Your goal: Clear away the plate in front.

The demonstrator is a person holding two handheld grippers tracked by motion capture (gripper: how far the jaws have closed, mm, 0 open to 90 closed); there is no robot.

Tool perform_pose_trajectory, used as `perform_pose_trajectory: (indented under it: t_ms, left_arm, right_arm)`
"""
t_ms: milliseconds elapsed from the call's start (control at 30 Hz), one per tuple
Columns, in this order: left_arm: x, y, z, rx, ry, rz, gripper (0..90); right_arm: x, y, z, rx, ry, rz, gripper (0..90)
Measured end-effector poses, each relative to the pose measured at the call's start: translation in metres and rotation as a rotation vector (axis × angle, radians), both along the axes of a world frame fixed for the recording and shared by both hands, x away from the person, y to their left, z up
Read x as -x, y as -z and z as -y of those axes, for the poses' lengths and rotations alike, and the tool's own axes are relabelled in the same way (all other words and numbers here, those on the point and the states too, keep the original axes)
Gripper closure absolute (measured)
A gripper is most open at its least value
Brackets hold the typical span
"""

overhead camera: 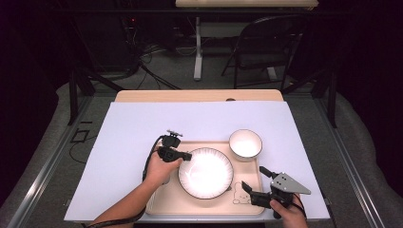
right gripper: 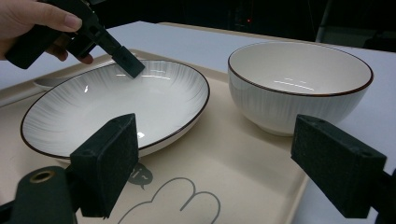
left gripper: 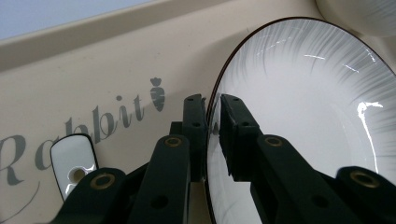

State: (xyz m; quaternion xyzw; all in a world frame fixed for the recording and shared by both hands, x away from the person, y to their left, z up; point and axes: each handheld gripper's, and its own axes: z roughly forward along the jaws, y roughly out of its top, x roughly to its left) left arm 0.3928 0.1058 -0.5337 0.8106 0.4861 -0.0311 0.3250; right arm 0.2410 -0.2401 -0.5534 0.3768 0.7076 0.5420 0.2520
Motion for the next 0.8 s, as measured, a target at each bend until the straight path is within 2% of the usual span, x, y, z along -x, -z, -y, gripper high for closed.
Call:
perform_pose_trajectory:
  t_ms: [100,367,467,600,667,800]
  left_arm:
    - [0.001,-0.002,0.0,-0.005,0.008,0.006,77.5]
    - [0.003,-0.011,-0.005,0.038,0.011,0.022,67.6]
    - [0.007,-0.017,-0.007,0.033,0.012,0.061,64.0]
    - [0.015,-0.026,-0.01,0.009,0.02,0.11,63.9]
    - [0.019,-0.03,-0.012,0.01,0.019,0.134,63.0]
    - [0.026,-0.037,-0.019,0.033,0.006,0.157,59.9]
  right_arm:
    - [0.0,0.0,0.0,0.0,0.0,0.001,14.2]
    - [0.0,0.0,0.0,0.0,0.0,0.001,14.2]
    - [0.0,0.0,0.0,-0.001,0.001,0.0,14.2]
    - [0.0,0.0,0.0,0.0,0.001,0.001,14.2]
    - [0.0,0.0,0.0,0.0,0.0,0.002,14.2]
    - [0.0,0.0,0.0,0.0,0.001,0.001,14.2]
